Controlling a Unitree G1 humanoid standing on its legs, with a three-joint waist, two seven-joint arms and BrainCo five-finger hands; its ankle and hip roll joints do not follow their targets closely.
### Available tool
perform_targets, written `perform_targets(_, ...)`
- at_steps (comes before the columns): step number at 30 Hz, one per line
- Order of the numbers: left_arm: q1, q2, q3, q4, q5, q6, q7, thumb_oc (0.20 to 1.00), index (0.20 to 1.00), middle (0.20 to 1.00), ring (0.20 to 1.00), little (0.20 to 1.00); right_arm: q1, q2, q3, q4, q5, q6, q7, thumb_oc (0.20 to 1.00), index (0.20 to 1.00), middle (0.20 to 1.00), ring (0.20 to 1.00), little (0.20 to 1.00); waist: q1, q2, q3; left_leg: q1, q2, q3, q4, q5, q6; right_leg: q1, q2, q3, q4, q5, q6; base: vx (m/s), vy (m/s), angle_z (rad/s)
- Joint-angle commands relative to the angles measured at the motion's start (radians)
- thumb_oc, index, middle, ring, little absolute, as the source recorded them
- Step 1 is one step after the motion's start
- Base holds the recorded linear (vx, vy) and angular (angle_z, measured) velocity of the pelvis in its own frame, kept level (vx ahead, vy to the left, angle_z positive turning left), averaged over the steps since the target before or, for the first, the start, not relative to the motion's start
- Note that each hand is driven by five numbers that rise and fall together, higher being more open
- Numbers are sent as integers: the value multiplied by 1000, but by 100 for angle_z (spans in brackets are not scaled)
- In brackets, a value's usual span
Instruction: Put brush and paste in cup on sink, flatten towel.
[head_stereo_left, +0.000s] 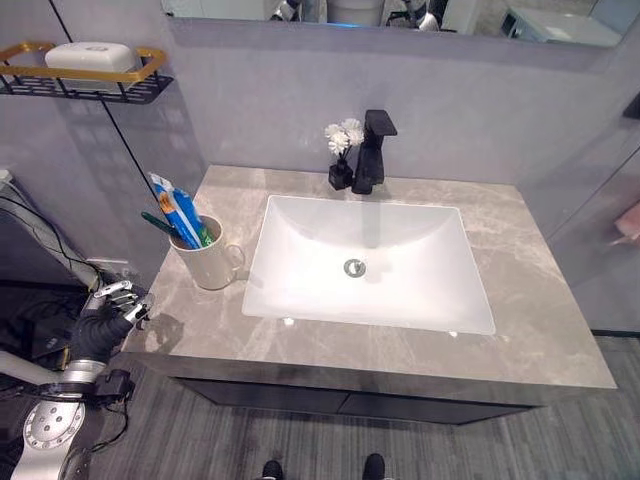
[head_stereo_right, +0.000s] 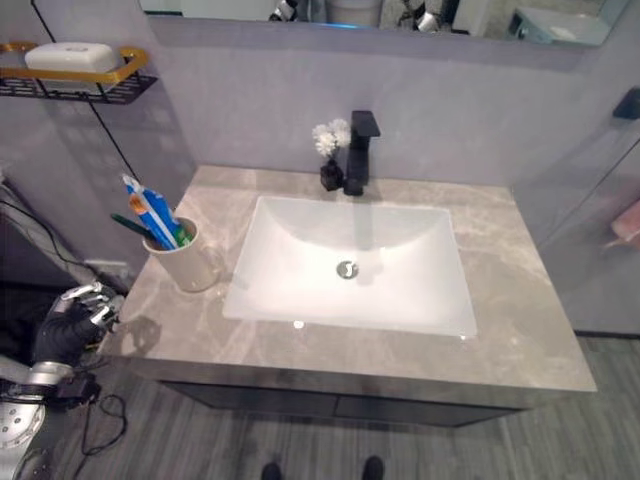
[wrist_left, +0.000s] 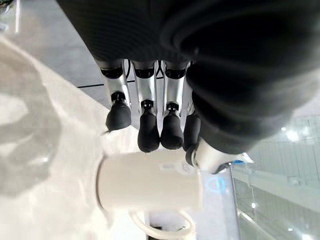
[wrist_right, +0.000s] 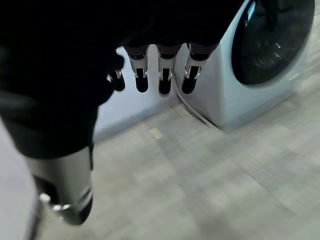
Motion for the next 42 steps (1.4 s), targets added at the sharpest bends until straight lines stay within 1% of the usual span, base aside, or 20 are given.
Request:
perform_targets(1, -8, 5, 50, -74, -27, -11, -33, 200, 200, 200, 200, 200, -37, 76, 119, 65, -101, 21, 88, 1000, 1000, 1000, 1000, 1000, 10, -19, -24, -25, -36, -80, 12, 3, 22, 14, 42, 1, 42, -1, -17, 66, -65, 7)
perform_targets(2, -4, -1, 45, -79, -33, -7, -34, 200, 200, 200, 200, 200, -40, 115, 196, 31, -168, 13, 84, 1000, 1000, 1000, 1000, 1000, 11, -16, -22, -20, -35, -80, 14, 0, 20, 21, 44, 3, 41, -5, -18, 77, -82, 11)
perform_targets(4, 11, -10, 51, -82, -29, -13, -24, 200, 200, 200, 200, 200, -35, 168, 305, -94, -246, -20, 81, 1000, 1000, 1000, 1000, 1000, 5, -12, -18, -18, -33, -77, 15, 4, 17, 20, 43, 10, 44, -6, -21, 22, -49, 16)
perform_targets(5, 21, -9, 56, -82, -34, -13, -26, 200, 200, 200, 200, 200, -19, 189, 394, -179, -301, -40, 122, 1000, 1000, 1000, 1000, 1000, 3, -12, -18, -23, -32, -76, 14, 9, 15, 13, 42, 13, 44, -4, -23, 2, -40, 7)
perform_targets(6, 29, -5, 54, -79, -29, -16, -31, 200, 200, 200, 200, 200, -8, 184, 419, -223, -317, -50, 129, 1000, 1000, 1000, 1000, 1000, 1, -11, -18, -25, -31, -75, 14, 11, 13, 11, 42, 15, 45, -6, -23, 5, -47, -5)
perform_targets(7, 43, -8, 45, -78, -29, -15, -37, 200, 200, 200, 200, 200, 8, 194, 491, -315, -345, -71, 167, 1000, 1000, 1000, 1000, 1000, 2, -8, -15, -27, -30, -77, 13, 13, 11, 6, 42, 16, 45, -8, -24, 22, -41, -5)
perform_targets(8, 51, -8, 34, -76, -33, -13, -41, 200, 200, 200, 200, 200, 10, 195, 514, -341, -359, -75, 168, 1000, 1000, 1000, 1000, 1000, 3, -5, -15, -29, -30, -79, 13, 14, 11, 6, 42, 16, 45, -9, -24, 23, -37, -5)
perform_targets(10, 67, -8, 32, -87, -25, -10, -34, 200, 200, 200, 200, 200, 5, 205, 521, -365, -363, -70, 157, 1000, 1000, 1000, 1000, 1000, 4, 2, -11, -32, -31, -80, 11, 15, 12, 4, 42, 16, 41, -9, -25, 0, 0, 0)
perform_targets(11, 75, -10, 32, -87, -22, -10, -27, 200, 200, 200, 200, 200, 3, 205, 535, -407, -368, -74, 157, 1000, 1000, 1000, 1000, 1000, 4, 5, -5, -36, -31, -80, 11, 16, 11, 1, 43, 17, 40, -10, -25, 0, 0, 0)
perform_targets(13, 70, -12, 25, -80, -22, -11, -24, 200, 200, 200, 200, 200, 4, 203, 542, -419, -369, -77, 156, 1000, 1000, 1000, 1000, 1000, 4, 8, 0, -40, -30, -80, 11, 17, 11, -3, 43, 16, 39, -10, -25, 0, 0, 0)
perform_targets(14, 61, -10, 9, -75, -17, -9, -20, 200, 200, 200, 200, 200, 2, 202, 551, -452, -364, -81, 157, 1000, 1000, 1000, 1000, 1000, 5, 11, 10, -53, -31, -82, 11, 20, 10, -13, 42, 15, 37, -10, -25, 0, 0, 0)
perform_targets(16, 46, -9, -11, -73, -5, -6, -13, 200, 200, 200, 200, 200, -3, 207, 566, -457, -362, -81, 158, 1000, 1000, 1000, 1000, 1000, 4, 16, 18, -64, -30, -84, 9, 23, 9, -23, 41, 16, 34, -7, -25, 0, 0, 0)
perform_targets(18, 30, -11, -26, -66, 5, -7, -4, 200, 200, 200, 200, 200, -13, 207, 573, -446, -362, -80, 155, 1000, 1000, 1000, 1000, 1000, 3, 18, 22, -70, -30, -85, 8, 25, 8, -29, 41, 17, 33, -5, -25, 0, 0, 0)
perform_targets(20, -12, -24, -63, -52, 21, -4, 9, 200, 200, 200, 200, 200, -28, 223, 583, -400, -358, -71, 149, 1000, 1000, 1000, 1000, 1000, 0, 22, 31, -80, -30, -84, 5, 26, 9, -41, 42, 22, 33, -4, -25, 0, 0, 0)
perform_targets(27, -52, -32, -100, -48, 31, 3, 10, 200, 200, 200, 200, 200, -33, 238, 591, -329, -364, -56, 149, 1000, 1000, 1000, 1000, 1000, -7, 24, 38, -83, -27, -76, 5, 20, 9, -50, 45, 32, 34, -5, -27, 11, -7, -3)
perform_targets(32, -86, -34, -122, -35, 41, 5, 23, 200, 200, 200, 200, 200, -40, 243, 570, -292, -331, -46, 135, 1000, 1000, 1000, 1000, 1000, -13, 28, 53, -97, -25, -76, 5, 20, 10, -72, 47, 37, 46, -8, -29, -6, -13, -8)
perform_targets(36, -98, -28, -116, -16, 95, -2, 51, 200, 200, 200, 200, 200, -44, 242, 569, -317, -299, -53, 129, 1000, 1000, 1000, 1000, 1000, -18, 31, 70, -109, -24, -73, 5, 22, 10, -89, 50, 46, 47, -6, -31, -4, -2, -1)
perform_targets(42, -147, -18, -122, 28, 123, -1, 84, 200, 200, 200, 200, 200, -66, 233, 584, -354, -281, -57, 124, 1000, 1000, 1000, 1000, 1000, -24, 30, 95, -129, -22, -71, 5, 28, 8, -113, 54, 54, 48, -2, -32, -26, -5, 0)
